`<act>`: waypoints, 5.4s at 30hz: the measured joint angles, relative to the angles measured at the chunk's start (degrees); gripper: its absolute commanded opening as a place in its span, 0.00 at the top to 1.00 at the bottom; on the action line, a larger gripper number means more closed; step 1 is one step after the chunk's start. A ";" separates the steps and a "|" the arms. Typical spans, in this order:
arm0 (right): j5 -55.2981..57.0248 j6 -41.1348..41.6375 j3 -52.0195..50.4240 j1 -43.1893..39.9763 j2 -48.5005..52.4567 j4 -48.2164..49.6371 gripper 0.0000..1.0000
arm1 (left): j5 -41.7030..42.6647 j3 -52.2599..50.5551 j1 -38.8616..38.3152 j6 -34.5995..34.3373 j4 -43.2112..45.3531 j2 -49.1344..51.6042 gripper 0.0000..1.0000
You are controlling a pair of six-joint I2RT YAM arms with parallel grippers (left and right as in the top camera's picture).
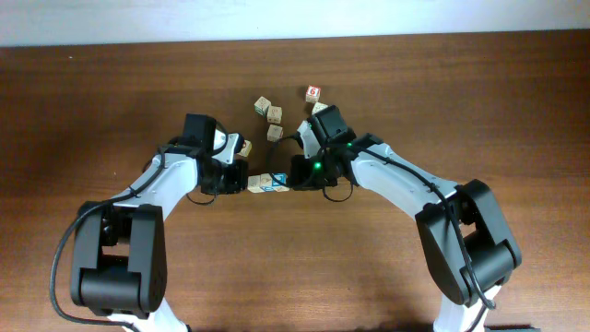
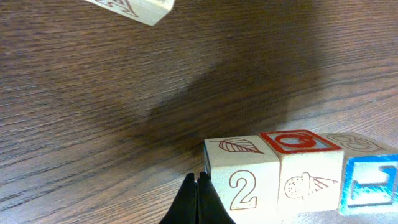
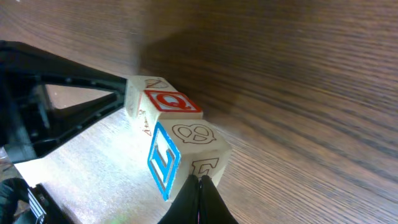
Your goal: Rotate 3 blocks
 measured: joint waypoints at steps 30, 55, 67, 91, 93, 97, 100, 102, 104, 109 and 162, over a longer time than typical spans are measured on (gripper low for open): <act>4.07 -0.76 3.98 6.40 -2.89 0.50 0.96 | 5.01 -0.61 -4.68 -0.04 -1.38 0.00 1.00; 4.24 -1.73 5.38 3.93 -2.67 0.85 0.96 | -7.96 17.40 0.76 1.51 -11.41 -0.61 1.00; 5.20 -7.34 15.74 0.04 -9.84 -10.25 0.84 | -10.97 30.03 4.04 1.53 -20.26 -5.66 0.87; 31.58 -13.14 17.29 -4.37 -61.66 -38.66 0.01 | -24.44 35.45 5.90 2.58 -39.23 -38.36 0.01; 35.52 -13.29 17.29 -4.37 -61.66 -39.32 0.01 | -24.44 35.45 5.90 2.58 -42.21 -38.36 0.01; 38.18 -21.24 8.85 -11.65 -63.25 -26.40 0.01 | -24.44 35.52 5.90 2.58 -47.65 -38.36 0.01; 28.92 -29.77 -7.26 -22.08 -71.21 -12.17 0.02 | -24.44 35.56 5.90 2.58 -50.90 -38.36 0.01; 24.20 -31.36 -19.45 -26.99 -79.12 -1.07 0.02 | -24.41 35.60 5.90 2.58 -52.13 -38.36 0.01; 20.83 -32.11 -33.70 -30.53 -87.78 7.26 0.01 | -24.44 35.63 5.90 2.58 -52.39 -38.36 0.01; 18.95 -32.59 -63.43 -31.54 -102.86 23.65 0.01 | -24.46 35.71 5.90 2.58 -52.50 -38.36 0.01; 21.86 -32.74 -72.61 -31.54 -111.16 23.06 0.02 | -29.11 -61.40 5.90 19.54 26.69 -105.61 0.01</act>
